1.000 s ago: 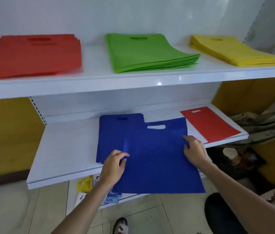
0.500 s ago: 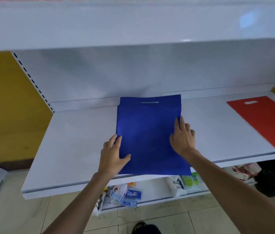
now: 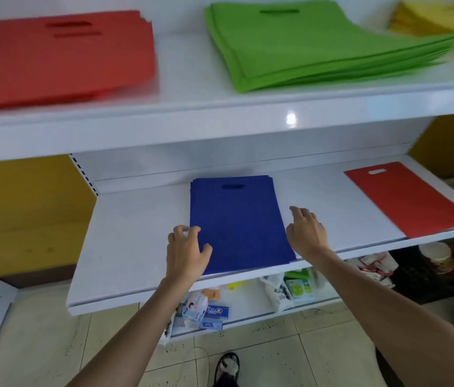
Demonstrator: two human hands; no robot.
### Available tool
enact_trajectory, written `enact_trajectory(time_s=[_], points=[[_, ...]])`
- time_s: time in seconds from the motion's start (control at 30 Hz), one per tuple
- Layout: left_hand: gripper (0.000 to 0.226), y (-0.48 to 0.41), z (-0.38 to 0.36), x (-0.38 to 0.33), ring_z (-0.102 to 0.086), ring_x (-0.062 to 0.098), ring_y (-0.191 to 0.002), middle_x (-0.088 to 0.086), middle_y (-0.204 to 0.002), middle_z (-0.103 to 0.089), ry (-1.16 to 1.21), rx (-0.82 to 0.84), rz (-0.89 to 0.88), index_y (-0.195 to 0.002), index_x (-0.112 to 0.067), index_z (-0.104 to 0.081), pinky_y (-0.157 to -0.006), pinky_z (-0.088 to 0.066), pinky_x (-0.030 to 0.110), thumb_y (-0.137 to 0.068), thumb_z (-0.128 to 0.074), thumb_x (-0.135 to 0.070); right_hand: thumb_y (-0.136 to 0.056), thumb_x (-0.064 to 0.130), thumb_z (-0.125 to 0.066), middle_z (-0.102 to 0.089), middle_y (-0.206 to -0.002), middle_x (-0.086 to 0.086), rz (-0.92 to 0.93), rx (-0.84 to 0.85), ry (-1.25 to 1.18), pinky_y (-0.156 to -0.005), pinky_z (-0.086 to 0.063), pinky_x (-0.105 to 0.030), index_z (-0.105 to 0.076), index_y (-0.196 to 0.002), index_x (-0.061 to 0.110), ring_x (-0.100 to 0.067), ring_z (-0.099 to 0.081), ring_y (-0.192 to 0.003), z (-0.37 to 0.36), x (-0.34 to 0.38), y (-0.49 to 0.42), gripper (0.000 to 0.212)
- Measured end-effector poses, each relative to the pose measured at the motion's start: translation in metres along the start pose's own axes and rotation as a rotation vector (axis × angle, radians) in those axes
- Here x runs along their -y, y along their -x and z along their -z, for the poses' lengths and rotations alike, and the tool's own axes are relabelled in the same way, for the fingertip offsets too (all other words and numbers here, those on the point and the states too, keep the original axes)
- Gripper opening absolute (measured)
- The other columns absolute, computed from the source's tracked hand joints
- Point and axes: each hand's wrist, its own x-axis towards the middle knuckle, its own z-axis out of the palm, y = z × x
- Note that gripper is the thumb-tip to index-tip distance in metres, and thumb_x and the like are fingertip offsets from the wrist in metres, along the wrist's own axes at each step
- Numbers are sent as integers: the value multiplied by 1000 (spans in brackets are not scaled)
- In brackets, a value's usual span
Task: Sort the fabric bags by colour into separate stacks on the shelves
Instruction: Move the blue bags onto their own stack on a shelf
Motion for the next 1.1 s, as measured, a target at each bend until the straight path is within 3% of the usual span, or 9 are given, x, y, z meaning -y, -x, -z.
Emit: enact_trajectory(time_s=[0.23,0.4,0.5,0.6,0.7,0.83,0.9,1.0,1.1], points=[[25,66,72,-61,-49,21,-104,7,-110,-49,55,-202,-288,-110,-10,-60,-79,-43,25,-88,-56,-21,-89,2,-42,-55,-127,-8,132,-311,-218,-76,-44,-32,-48,-128,9,-29,-56,-108,110,3,84,41],[19,86,142,-110,-52,15,-92,2,-102,-49,162,-352,-500,-105,-11,-62,-73,-43,24,-89,-54,-18,-90,7,-47,-67,-99,-9,198,-498,-305,-64,-43,-33,-62,-105,7,-31,-61,-82,182,16,110,22],[19,82,187,-127,-51,16,-88,2,-99,-49,193,-477,-557,-102,-12,-63,-71,-35,20,-85,-55,-15,-88,7,-49,-68,-94,-10,259,-599,-340,-65,-43,-35,-64,-100,8,-34,-61,-81,222,42,110,20],[28,64,234,-121,-52,19,-87,6,-96,-53,233,-586,-551,-98,-12,-64,-73,-36,23,-80,-46,-24,-87,6,-51,-68,-90,-12,374,-686,-379,-62,-44,-36,-65,-98,6,-34,-61,-77,248,77,99,18],[25,40,281,-93,-57,29,-87,12,-94,-56,208,-702,-495,-95,-8,-65,-80,-38,27,-76,-51,-15,-87,5,-51,-68,-89,-12,475,-701,-383,-59,-40,-32,-64,-98,5,-33,-61,-75,260,119,81,17],[21,8,336,-32,-57,29,-91,11,-97,-59,154,-774,-315,-97,-12,-65,-85,-43,35,-78,-58,-7,-87,5,-51,-65,-96,-13,550,-616,-407,-64,-46,-37,-60,-104,2,-33,-59,-80,257,180,44,19],[21,-14,355,4,-56,31,-99,13,-103,-62,64,-703,-120,-101,-12,-65,-90,-41,36,-81,-60,-16,-88,8,-53,-63,-101,-15,547,-513,-421,-72,-47,-38,-57,-106,0,-33,-59,-87,247,213,17,21],[44,-38,373,48,-56,33,-108,16,-110,-63,-159,-459,199,-109,-7,-63,-93,-43,36,-87,-55,-43,-90,22,-56,-61,-110,-20,412,-334,-437,-85,-42,-36,-52,-112,-2,-34,-56,-103,232,261,-16,33],[53,-56,380,73,-60,31,-99,14,-99,-66,-301,-294,268,-95,-6,-66,-82,-45,33,-87,-49,-55,-90,35,-56,-57,-118,-23,278,-175,-466,-90,-42,-37,-48,-118,-2,-36,-52,-113,222,297,-42,47]])
